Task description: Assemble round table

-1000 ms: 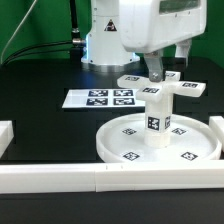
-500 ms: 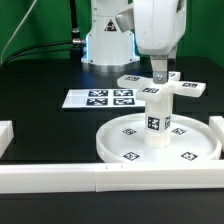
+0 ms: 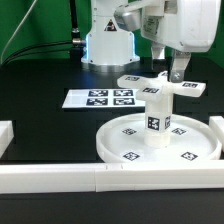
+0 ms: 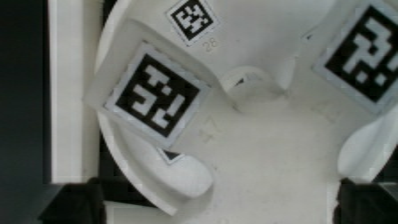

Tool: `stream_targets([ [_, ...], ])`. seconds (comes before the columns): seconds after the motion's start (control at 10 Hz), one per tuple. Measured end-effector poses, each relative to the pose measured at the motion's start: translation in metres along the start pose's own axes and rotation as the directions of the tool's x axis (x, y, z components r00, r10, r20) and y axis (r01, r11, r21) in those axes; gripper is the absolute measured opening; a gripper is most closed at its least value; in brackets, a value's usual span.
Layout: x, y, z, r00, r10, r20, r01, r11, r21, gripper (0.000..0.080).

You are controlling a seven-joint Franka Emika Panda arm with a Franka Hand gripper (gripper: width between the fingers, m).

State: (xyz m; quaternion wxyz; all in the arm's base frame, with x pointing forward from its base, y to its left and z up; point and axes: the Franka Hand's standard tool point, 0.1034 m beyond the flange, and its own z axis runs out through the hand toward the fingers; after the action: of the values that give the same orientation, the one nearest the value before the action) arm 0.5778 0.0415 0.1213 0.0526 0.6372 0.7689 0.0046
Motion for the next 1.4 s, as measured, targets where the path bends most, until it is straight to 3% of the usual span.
stream_targets([
  [0.3, -0.003, -0.001, 0.001, 0.998, -0.064, 0.004, 0.064, 0.998, 0.003, 0.0649],
  [1.0, 0.003, -0.016, 0.016, 0.998, -0.062, -0.003, 0.062, 0.997, 0.039, 0.0649],
  [1.4, 0.002, -0.016, 0.017, 0.998, -0.059, -0.003, 0.059, 0.997, 0.041, 0.0622],
])
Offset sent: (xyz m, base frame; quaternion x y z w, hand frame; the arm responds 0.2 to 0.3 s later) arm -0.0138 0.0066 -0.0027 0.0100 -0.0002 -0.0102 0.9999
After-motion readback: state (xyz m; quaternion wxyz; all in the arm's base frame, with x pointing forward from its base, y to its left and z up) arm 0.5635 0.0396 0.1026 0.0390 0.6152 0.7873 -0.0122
